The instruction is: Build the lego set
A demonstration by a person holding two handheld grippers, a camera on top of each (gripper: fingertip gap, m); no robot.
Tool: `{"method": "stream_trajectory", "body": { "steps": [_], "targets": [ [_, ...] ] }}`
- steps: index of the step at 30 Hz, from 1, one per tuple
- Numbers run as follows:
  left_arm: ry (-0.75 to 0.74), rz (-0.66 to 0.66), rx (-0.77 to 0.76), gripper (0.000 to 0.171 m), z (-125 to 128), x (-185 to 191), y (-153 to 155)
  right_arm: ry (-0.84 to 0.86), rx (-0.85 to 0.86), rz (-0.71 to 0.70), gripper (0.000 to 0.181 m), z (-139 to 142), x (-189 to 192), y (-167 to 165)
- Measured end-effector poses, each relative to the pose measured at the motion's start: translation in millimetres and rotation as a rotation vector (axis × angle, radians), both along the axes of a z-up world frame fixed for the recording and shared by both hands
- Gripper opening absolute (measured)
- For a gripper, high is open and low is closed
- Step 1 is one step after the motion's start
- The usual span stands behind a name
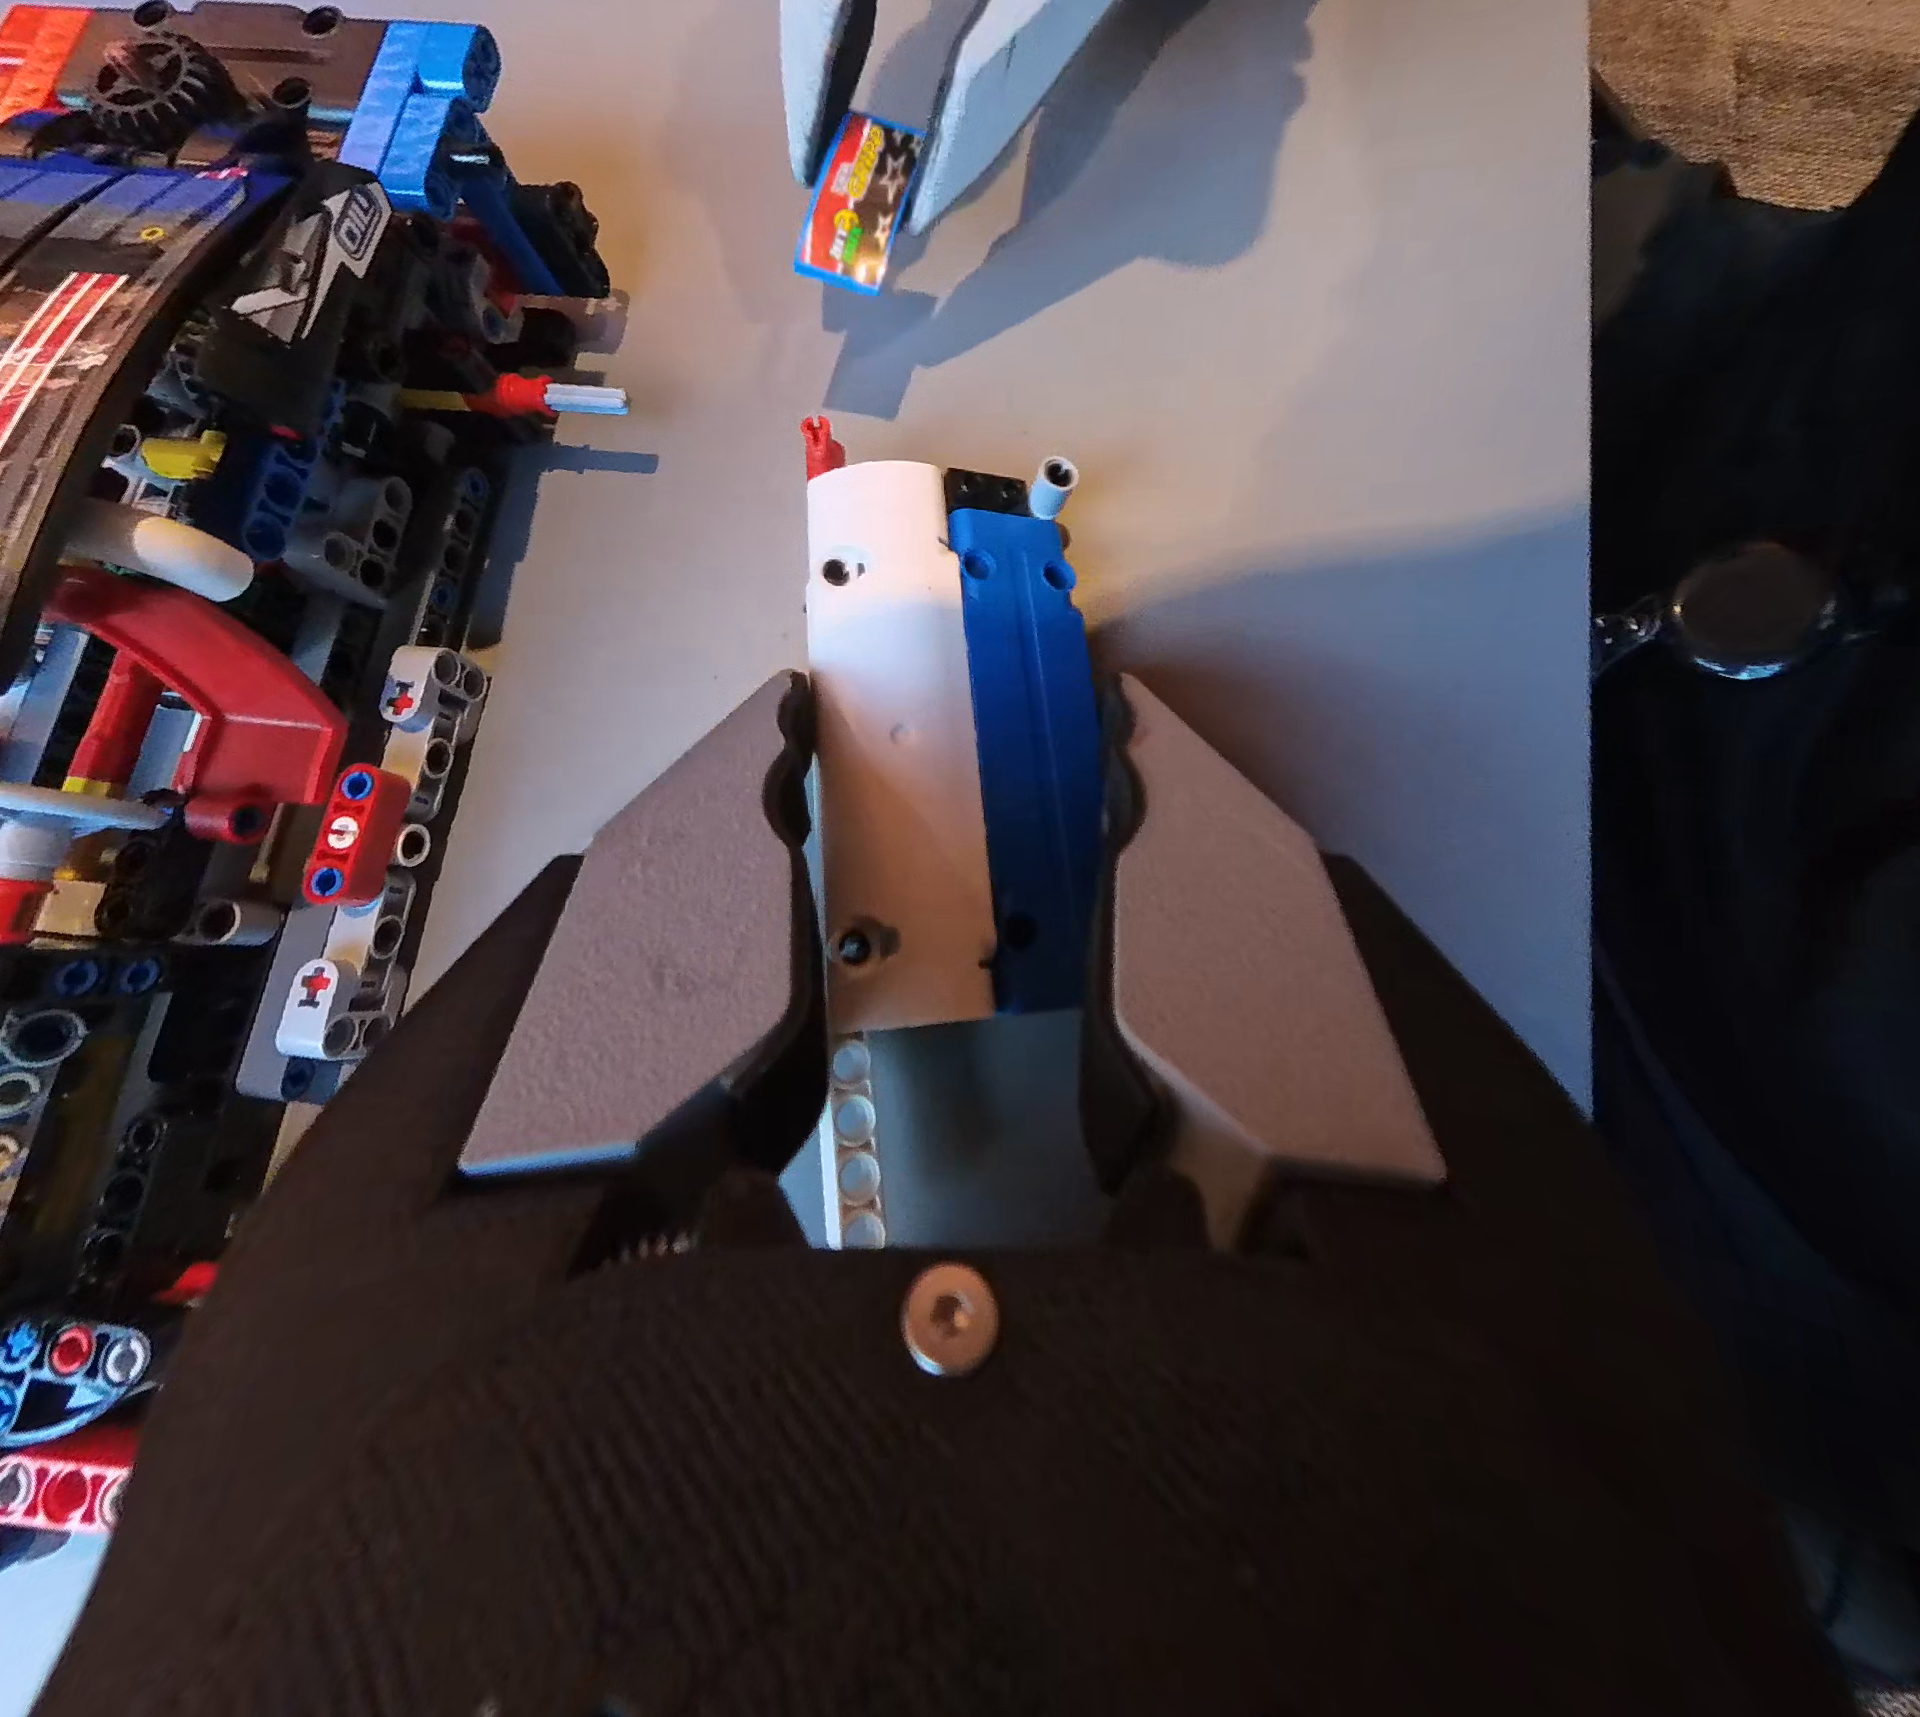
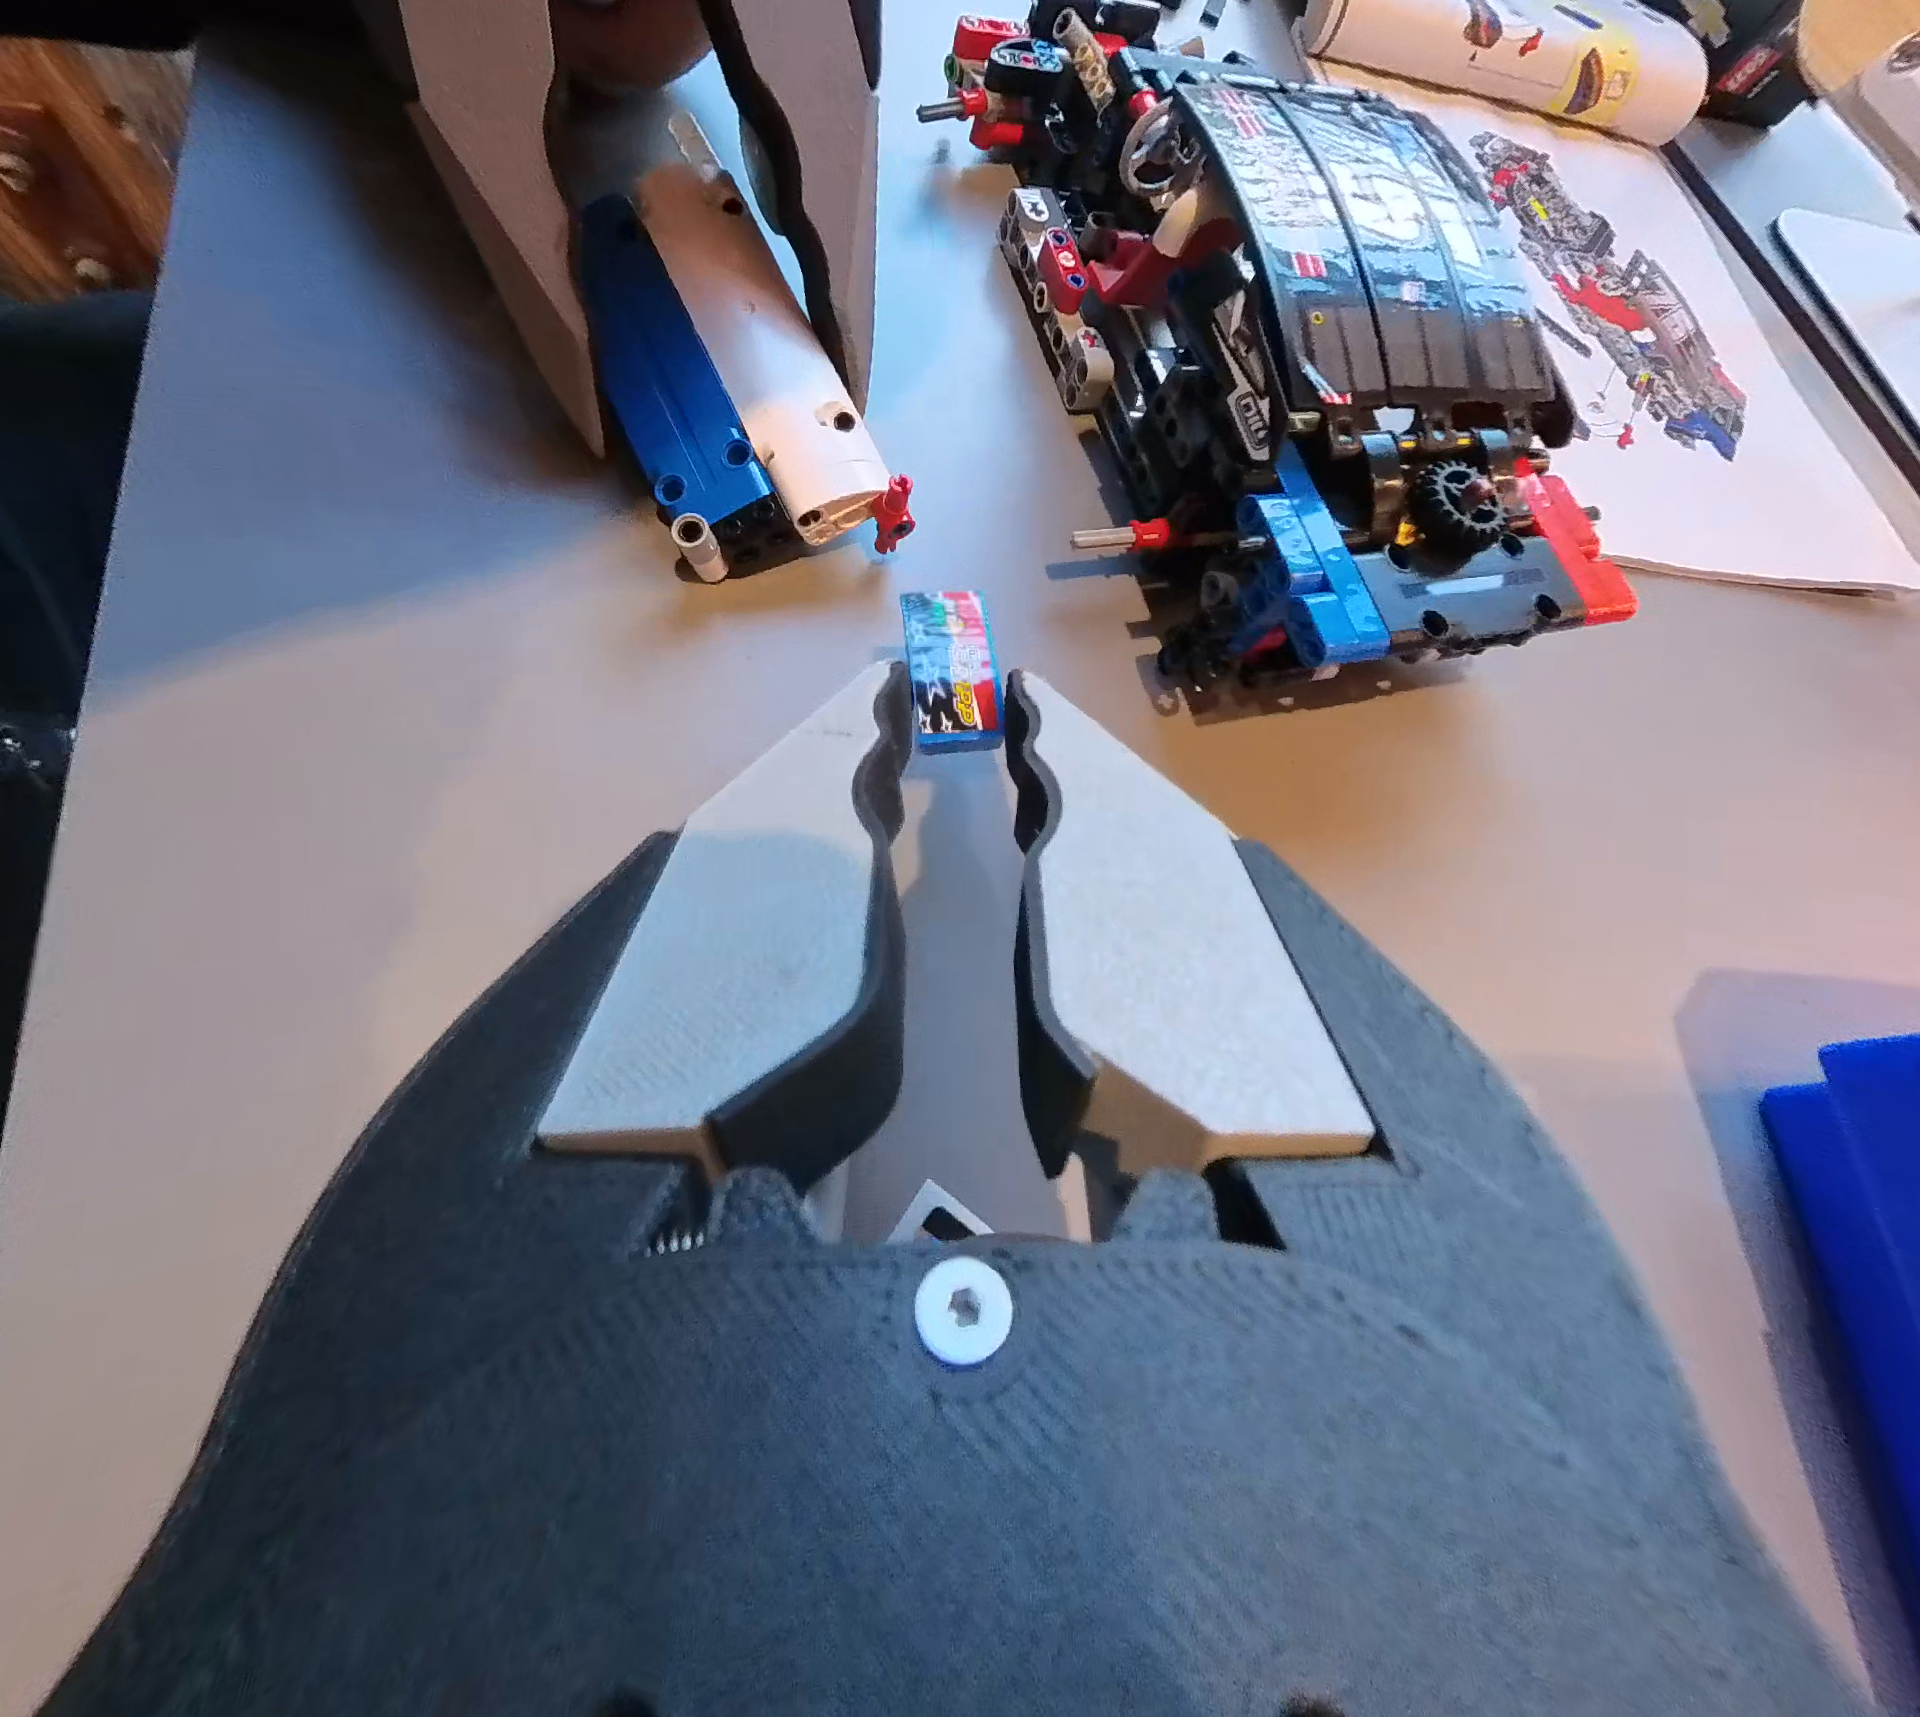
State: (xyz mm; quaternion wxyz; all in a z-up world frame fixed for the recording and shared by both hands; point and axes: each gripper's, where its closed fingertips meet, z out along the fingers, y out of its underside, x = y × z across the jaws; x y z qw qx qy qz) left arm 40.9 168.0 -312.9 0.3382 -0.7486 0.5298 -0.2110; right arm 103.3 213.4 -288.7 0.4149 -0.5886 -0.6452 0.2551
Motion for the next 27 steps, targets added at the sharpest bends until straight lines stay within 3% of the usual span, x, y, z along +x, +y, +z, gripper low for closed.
{"method": "stream_trajectory", "body": {
  "steps": [27],
  "targets": [
    [-0.007, -0.001, -0.039, 0.053, -1, 1, 1, -0.011, 0.079, 0.166, 0.015, -1, -6, -32]
  ]
}}
